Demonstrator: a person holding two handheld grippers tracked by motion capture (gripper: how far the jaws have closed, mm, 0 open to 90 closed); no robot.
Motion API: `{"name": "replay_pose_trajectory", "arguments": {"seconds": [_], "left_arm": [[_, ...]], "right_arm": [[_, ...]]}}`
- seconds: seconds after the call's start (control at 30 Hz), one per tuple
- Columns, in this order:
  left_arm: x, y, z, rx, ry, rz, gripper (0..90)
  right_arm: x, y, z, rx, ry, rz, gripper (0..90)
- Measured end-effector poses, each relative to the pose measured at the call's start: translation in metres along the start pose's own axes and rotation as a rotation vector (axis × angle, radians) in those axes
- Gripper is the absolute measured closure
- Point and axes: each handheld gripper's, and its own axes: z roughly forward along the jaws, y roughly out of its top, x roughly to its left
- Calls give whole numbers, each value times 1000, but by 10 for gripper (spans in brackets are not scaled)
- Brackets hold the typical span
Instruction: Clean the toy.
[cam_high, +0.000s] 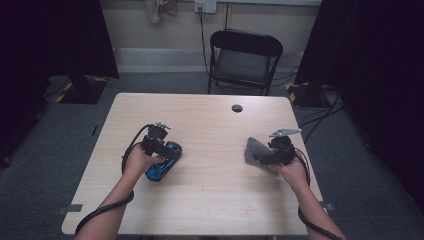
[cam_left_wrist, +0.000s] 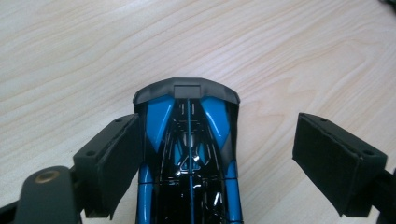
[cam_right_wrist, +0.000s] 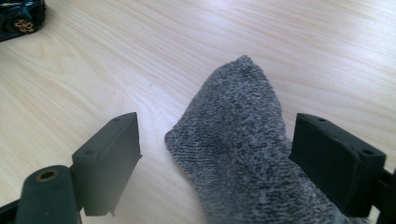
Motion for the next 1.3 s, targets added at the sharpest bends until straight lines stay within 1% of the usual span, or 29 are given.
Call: {"name": "replay_pose_trajectory", "arguments": {"seconds": [0.07,0.1,0.17,0.27,0.3,0.33,0.4,0.47,0.53,0.57,0.6,0.67,0.73,0.8,0.83,0.93,1.1,1.13,1.2,1.27,1.3], "left_arm": [[-1,-1,-2,-1,-6,-3,152],[-2,-2,-3,-4,-7,9,152],[-4,-3,-4,-4,-10,21,152],[-6,-4,-7,2,8,48,152],[-7,-5,-7,-4,4,45,152],[-7,-5,-8,-7,-1,46,152],[-10,-5,-8,-15,8,54,151],[-13,-5,-9,-24,11,69,145],[-16,-6,-9,-17,0,69,147],[-18,-6,-9,-24,-4,79,147],[-20,-6,-10,-31,-4,101,145],[-25,-6,-10,-37,-18,107,144],[-30,-5,-11,-43,-22,130,141],[-35,-5,-12,-54,-37,139,140],[-38,-5,-12,-56,-48,141,140],[-45,-8,-12,-70,-67,146,141],[-56,-14,-11,-70,-100,162,141],[-58,-16,-11,-77,-106,165,141],[-61,-19,-10,-88,-115,161,141],[-64,-22,-10,-98,-115,154,142],[-65,-24,-9,-99,-123,152,142]], "right_arm": [[3,1,0,-1,5,-12,144],[4,1,-1,-3,12,-13,143],[7,2,-1,-5,9,-31,143],[11,1,1,11,11,-58,142],[12,0,2,12,11,-67,142],[14,0,2,11,17,-71,142],[17,1,2,6,33,-74,141],[20,1,2,3,36,-80,139],[22,2,2,1,45,-88,139],[23,2,2,2,45,-89,139],[25,2,2,-1,50,-92,139],[28,3,1,-6,57,-98,139],[31,3,1,-7,72,-102,138],[34,4,1,-13,77,-107,138],[36,4,0,-14,85,-104,138],[41,5,1,-15,97,-116,138],[52,4,0,-19,117,-141,138],[53,4,0,-20,121,-144,138],[56,2,-1,-20,132,-145,138],[59,0,-1,-20,138,-145,138],[61,-1,-1,-18,145,-143,138]]}}
